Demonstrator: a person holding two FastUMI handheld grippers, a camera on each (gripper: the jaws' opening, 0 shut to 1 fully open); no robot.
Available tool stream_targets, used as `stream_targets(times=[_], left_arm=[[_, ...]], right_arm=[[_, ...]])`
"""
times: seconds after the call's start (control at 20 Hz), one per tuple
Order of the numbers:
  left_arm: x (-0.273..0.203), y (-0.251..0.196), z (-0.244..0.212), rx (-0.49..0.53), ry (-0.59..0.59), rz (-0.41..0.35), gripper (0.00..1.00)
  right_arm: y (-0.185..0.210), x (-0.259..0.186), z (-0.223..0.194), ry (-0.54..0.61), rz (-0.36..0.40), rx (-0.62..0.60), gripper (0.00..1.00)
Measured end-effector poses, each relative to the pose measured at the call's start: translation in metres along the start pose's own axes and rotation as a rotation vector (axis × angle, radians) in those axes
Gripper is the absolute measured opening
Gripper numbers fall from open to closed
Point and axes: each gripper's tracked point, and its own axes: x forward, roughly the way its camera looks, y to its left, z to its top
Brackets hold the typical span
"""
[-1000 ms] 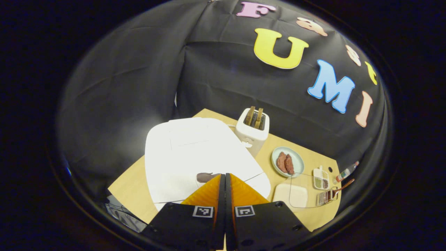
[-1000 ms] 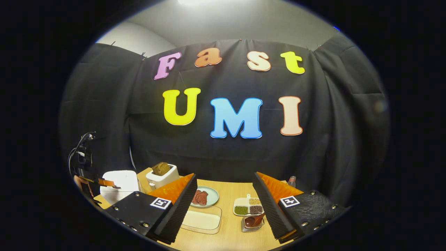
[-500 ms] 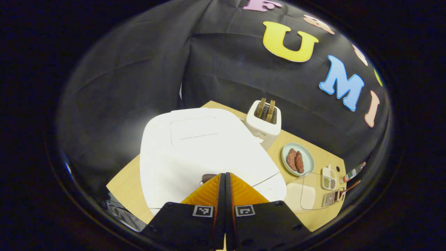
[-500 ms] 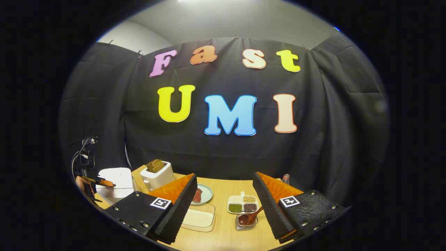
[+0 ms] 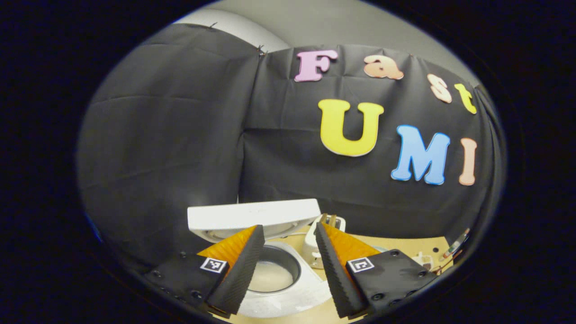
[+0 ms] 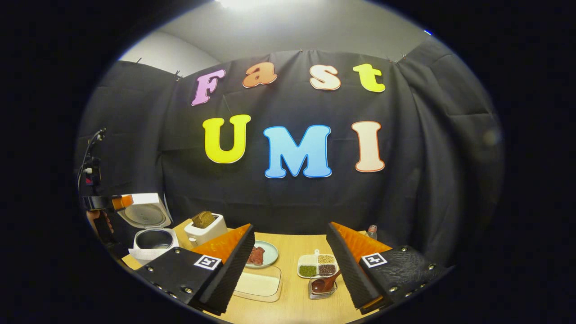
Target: Close the left gripper, press the button to open the rice cooker; take a wooden spoon from the chopstick holder with the right hand, scoop a spoonful of rice and pour it into the rice cooker, then put the wooden spoon back into the chopstick holder.
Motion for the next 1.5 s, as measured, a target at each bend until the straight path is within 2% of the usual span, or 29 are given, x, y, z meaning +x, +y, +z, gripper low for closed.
stream_targets(times=[0.05,0.1,0.25,0.3,0.35,0.4,0.45,0.55,0.6,0.65,0.75,0.9,1.1,1.5], left_arm=[[-0.014,-0.006,0.015,-0.007,-0.044,-0.006,0.83],[-0.026,-0.014,0.029,-0.012,-0.085,-0.03,0.84],[-0.059,-0.042,0.056,-0.031,-0.206,-0.077,1.0],[-0.061,-0.048,0.059,-0.023,-0.225,-0.083,0.98],[-0.065,-0.058,0.053,-0.004,-0.229,-0.1,0.96],[-0.069,-0.065,0.048,0.02,-0.217,-0.115,0.97],[-0.072,-0.076,0.043,0.038,-0.205,-0.139,0.97],[-0.079,-0.094,0.038,0.063,-0.19,-0.187,0.96],[-0.083,-0.1,0.038,0.069,-0.189,-0.203,0.96],[-0.086,-0.106,0.035,0.073,-0.189,-0.219,0.96],[-0.091,-0.119,0.029,0.073,-0.188,-0.247,0.96],[-0.092,-0.132,0.027,0.089,-0.188,-0.265,0.97],[-0.095,-0.142,0.035,0.104,-0.241,-0.253,0.96],[-0.092,-0.162,0.016,0.123,-0.191,-0.244,0.97]], right_arm=[[-0.001,0.0,0.001,-0.003,0.001,-0.005,0.93],[-0.003,0.001,0.0,-0.005,-0.002,-0.007,0.93],[-0.012,0.003,-0.001,-0.006,-0.016,0.011,0.93],[-0.015,0.003,-0.002,-0.007,-0.021,0.017,0.98],[-0.018,0.004,-0.002,-0.008,-0.027,0.018,0.93],[-0.023,0.005,-0.003,-0.011,-0.033,0.018,0.93],[-0.026,0.006,-0.004,-0.013,-0.04,0.018,0.98],[-0.035,0.009,-0.009,-0.008,-0.057,0.016,0.98],[-0.041,0.01,-0.014,-0.004,-0.066,0.017,0.93],[-0.048,0.011,-0.018,0.003,-0.081,0.017,0.98],[-0.058,0.013,-0.03,0.02,-0.1,0.012,0.98],[-0.071,0.015,-0.05,0.045,-0.113,0.007,0.98],[-0.084,0.024,-0.08,0.092,-0.101,0.098,0.96],[-0.125,0.065,-0.155,0.232,-0.132,0.243,0.97]])
